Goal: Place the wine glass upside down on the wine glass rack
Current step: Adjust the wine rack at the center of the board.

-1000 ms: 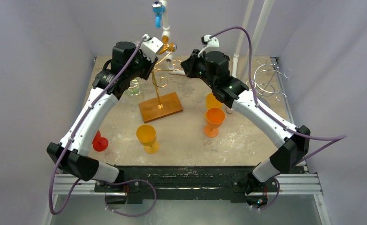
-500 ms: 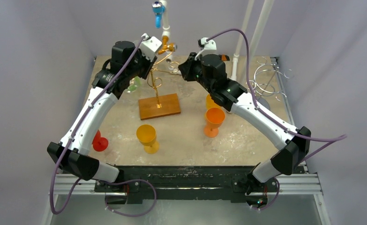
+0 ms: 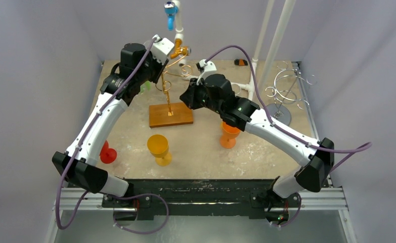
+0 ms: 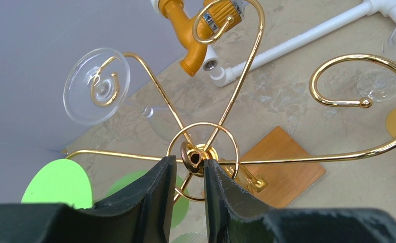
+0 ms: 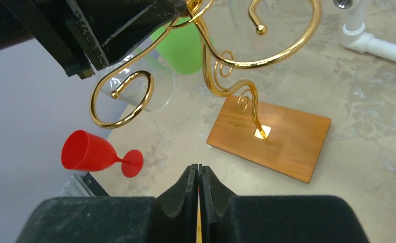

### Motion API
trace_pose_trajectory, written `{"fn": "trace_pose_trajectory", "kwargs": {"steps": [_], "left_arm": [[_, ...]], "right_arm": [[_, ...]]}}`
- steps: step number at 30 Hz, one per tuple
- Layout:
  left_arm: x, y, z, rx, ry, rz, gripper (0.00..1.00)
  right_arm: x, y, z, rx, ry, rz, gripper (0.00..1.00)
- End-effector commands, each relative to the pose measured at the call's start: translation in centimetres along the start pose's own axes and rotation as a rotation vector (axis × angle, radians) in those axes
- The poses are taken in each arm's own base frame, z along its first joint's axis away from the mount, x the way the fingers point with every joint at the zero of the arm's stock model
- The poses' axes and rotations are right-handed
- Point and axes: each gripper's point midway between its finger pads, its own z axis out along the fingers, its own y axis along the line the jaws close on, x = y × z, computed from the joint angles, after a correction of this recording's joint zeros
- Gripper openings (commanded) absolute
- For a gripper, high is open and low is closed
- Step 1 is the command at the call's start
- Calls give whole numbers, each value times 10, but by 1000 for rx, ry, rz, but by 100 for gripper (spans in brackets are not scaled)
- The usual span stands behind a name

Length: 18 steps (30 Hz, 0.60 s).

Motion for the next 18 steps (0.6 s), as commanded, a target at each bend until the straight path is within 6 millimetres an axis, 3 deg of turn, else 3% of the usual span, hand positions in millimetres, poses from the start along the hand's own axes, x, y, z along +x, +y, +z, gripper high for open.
{"fn": "trace_pose_trajectory", "kwargs": {"steps": [1, 9, 18], "left_arm": [[-4, 16, 1, -56, -11, 9, 30], [-8, 17, -8, -50, -32, 3, 30], [-15, 10, -22, -14, -64, -3, 31]], "right_arm": [[-4, 8, -7, -24, -3, 17, 13], [-41, 3, -25, 27, -94, -4, 38], [-93, -10, -43, 21, -191, 6, 42]]}}
